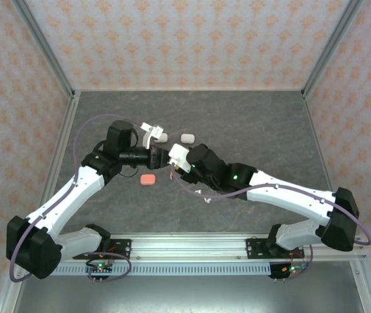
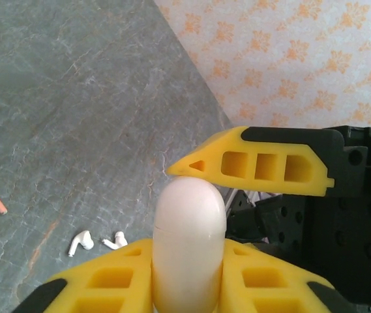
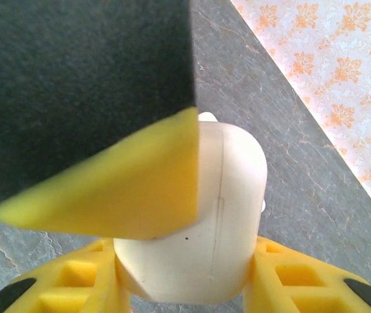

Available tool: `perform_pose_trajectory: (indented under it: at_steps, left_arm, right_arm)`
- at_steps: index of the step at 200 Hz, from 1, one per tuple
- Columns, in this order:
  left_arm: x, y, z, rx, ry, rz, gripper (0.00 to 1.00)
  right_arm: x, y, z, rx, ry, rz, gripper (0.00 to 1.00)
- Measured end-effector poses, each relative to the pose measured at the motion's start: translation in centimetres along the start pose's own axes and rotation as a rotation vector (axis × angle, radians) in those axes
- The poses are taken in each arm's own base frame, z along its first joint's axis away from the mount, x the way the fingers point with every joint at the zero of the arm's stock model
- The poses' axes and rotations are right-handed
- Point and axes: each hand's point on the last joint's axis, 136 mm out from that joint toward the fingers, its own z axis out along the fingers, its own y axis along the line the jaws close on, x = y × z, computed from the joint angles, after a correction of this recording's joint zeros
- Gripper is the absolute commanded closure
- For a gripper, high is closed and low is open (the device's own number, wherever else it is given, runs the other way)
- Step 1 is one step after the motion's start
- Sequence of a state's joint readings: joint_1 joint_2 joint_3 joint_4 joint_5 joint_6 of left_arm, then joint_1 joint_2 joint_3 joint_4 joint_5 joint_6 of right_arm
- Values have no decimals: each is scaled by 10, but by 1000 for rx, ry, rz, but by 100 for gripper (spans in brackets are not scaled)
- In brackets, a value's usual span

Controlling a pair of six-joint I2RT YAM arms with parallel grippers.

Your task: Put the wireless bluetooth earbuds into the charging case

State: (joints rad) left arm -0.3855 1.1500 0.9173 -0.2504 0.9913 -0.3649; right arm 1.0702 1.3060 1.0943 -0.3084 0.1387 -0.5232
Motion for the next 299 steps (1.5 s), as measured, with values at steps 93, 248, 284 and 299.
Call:
perform_pose_trajectory:
  at_steps: [93, 248, 284, 299]
  left_arm:
    - [-19, -1, -9, -50, -187, 109, 100]
    - [-47, -54, -17, 38, -536, 427, 100]
    - [-49, -55, -18, 34, -549, 435, 100]
    - [-51, -55, -19, 29, -557, 443, 100]
  right_arm:
    - [-10, -10, -26, -93, -79, 191, 7]
    - [-27, -64, -47, -312, -356, 811, 18]
    - [-37, -70, -47, -341, -368, 833, 22]
    - [-41, -73, -48, -353, -375, 839, 22]
